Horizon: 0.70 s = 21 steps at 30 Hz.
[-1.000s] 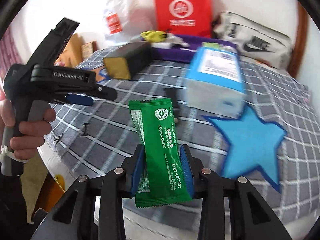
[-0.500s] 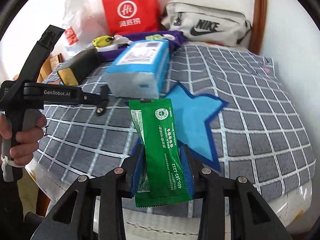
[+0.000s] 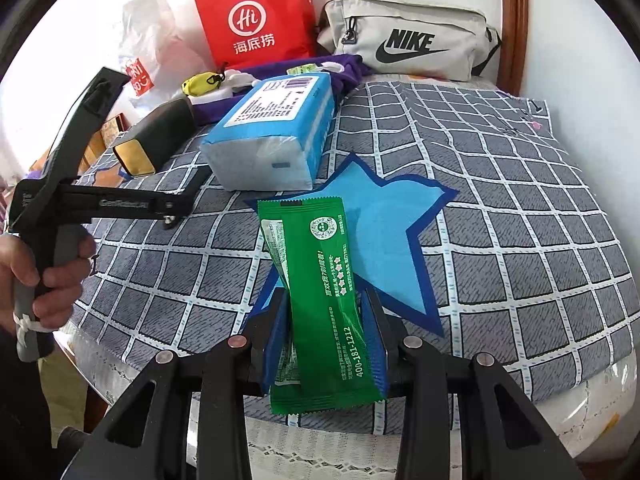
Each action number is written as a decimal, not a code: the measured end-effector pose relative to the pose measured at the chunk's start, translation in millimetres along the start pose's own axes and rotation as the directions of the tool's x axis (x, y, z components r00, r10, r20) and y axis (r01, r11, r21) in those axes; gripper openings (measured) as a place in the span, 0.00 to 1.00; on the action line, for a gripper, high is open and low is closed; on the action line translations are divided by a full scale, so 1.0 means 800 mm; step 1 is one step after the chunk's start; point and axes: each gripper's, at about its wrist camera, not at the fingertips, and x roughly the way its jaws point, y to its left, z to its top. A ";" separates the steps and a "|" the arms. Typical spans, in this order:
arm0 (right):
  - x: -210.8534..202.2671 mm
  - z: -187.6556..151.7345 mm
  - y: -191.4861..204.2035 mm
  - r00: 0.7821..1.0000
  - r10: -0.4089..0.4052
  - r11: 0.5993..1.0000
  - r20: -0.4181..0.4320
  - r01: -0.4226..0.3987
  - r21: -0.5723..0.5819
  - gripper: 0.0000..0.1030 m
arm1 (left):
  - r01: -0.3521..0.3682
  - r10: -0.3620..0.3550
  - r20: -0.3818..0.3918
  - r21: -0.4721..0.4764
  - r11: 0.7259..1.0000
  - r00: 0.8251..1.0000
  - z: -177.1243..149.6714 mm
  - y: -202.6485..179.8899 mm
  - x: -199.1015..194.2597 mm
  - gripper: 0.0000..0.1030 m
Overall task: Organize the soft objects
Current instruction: 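Grasp the black watch strap with the left tool while the right tool holds the green packet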
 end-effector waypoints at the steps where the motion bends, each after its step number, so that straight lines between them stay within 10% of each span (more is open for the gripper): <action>1: 0.001 0.000 0.000 1.000 0.003 1.000 0.001 -0.003 0.000 0.36 | 0.005 -0.005 -0.001 -0.004 1.000 1.000 0.001 0.001 0.000 0.78; 6: 0.003 0.003 0.001 1.000 0.013 1.000 0.000 -0.013 0.007 0.36 | -0.001 0.000 0.033 0.037 0.999 0.999 0.008 -0.019 0.005 0.67; 11: 0.007 0.008 -0.003 1.000 0.013 0.999 -0.009 -0.013 0.034 0.36 | 0.012 -0.019 0.062 0.107 0.994 0.998 0.014 -0.041 0.010 0.20; 21: 0.023 0.010 -0.002 1.000 0.002 0.998 -0.018 -0.001 0.059 0.37 | 0.063 -0.065 0.037 0.068 0.996 0.997 0.011 -0.033 0.010 0.20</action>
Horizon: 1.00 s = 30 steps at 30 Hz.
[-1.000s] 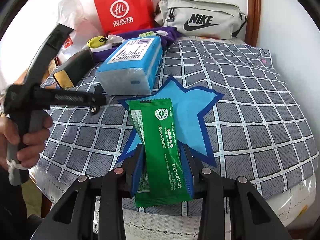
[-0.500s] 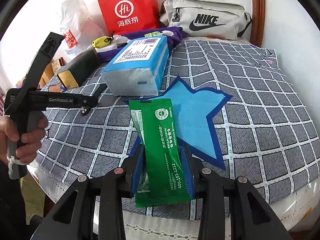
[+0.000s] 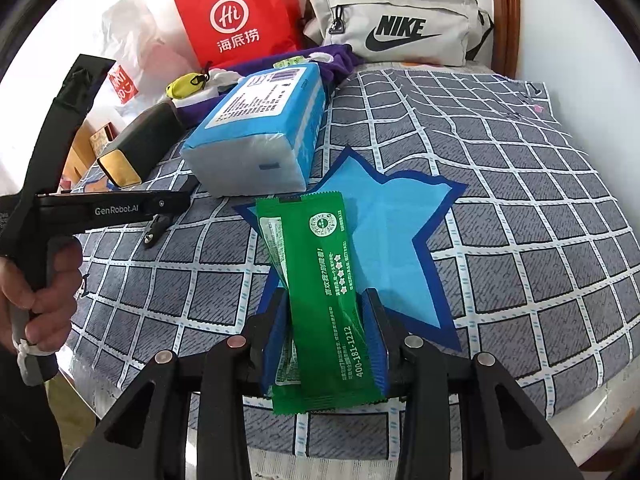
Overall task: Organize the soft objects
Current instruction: 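Grasp the black watch strap with the left tool while the right tool holds the green packet, then carry the black strap and green packet toward the purple towel with both tools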
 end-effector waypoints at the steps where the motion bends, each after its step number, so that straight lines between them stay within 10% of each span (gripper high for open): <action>1: 0.001 0.000 -0.001 1.000 0.002 1.000 0.003 -0.002 0.003 0.37 | 0.009 -0.009 -0.002 -0.005 1.000 1.000 0.000 0.001 0.000 0.20; 22: 0.017 0.008 0.024 1.000 -0.019 0.997 -0.020 0.018 -0.073 0.67 | 0.043 -0.043 0.001 -0.012 0.999 0.999 -0.004 0.007 -0.004 0.20; 30: 0.011 0.014 0.010 0.999 -0.034 0.999 -0.026 0.034 -0.016 0.34 | 0.086 -0.087 -0.013 -0.041 0.995 0.996 -0.014 0.020 -0.013 0.19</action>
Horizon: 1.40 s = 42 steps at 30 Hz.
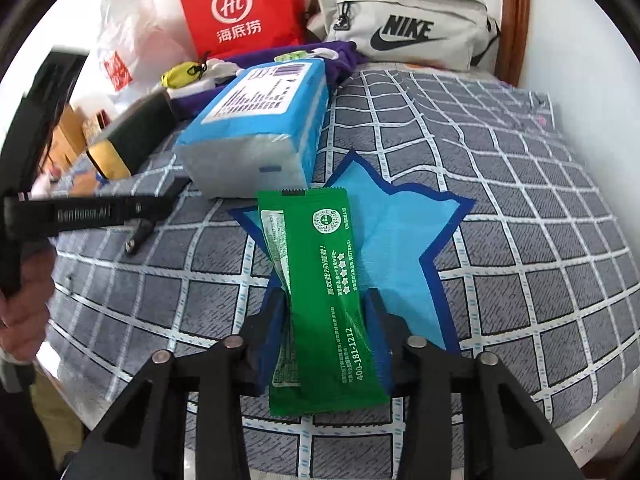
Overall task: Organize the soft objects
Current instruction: 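Carry the black strap and green packet toward the purple towel with both tools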
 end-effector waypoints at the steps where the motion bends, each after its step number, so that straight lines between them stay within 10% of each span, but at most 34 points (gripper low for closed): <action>1: -0.001 0.001 -0.003 1.000 0.013 1.000 -0.005 -0.013 0.016 0.33 | 0.005 -0.005 0.000 -0.008 1.000 1.000 -0.003 0.003 -0.003 0.19; 21: -0.042 0.033 0.071 0.996 0.077 0.995 0.049 -0.073 -0.075 0.32 | -0.034 0.047 0.066 -0.188 0.982 0.997 -0.051 0.109 -0.099 0.19; 42: -0.084 0.125 0.085 0.986 0.082 0.993 0.147 -0.067 -0.101 0.32 | -0.003 0.048 0.194 -0.226 0.974 0.980 0.026 0.136 -0.161 0.19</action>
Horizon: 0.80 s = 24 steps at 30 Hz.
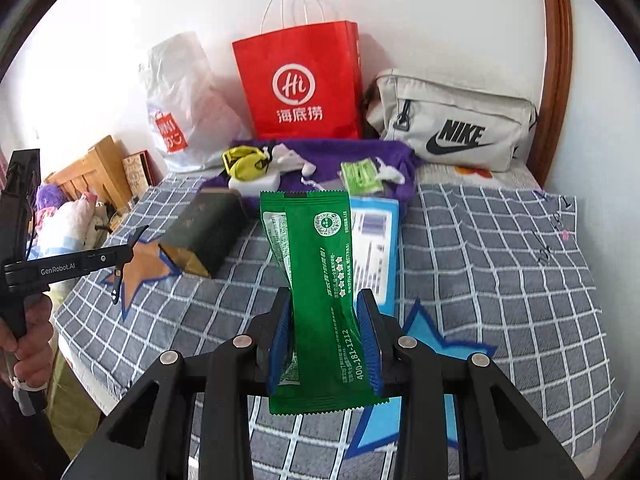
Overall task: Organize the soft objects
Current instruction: 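Carry the black strap and green packet toward the purple towel with both tools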
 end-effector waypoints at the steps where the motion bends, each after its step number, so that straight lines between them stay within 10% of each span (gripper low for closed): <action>1: 0.000 0.006 -0.001 1.000 0.003 1.000 0.005 -0.003 0.002 0.32 | 0.002 -0.002 0.004 0.001 1.000 1.000 0.005 -0.001 0.000 0.19; 24: 0.075 0.122 -0.025 0.998 -0.002 1.000 0.060 0.000 0.031 0.32 | 0.027 -0.027 0.036 0.010 1.000 0.999 0.133 -0.021 0.054 0.19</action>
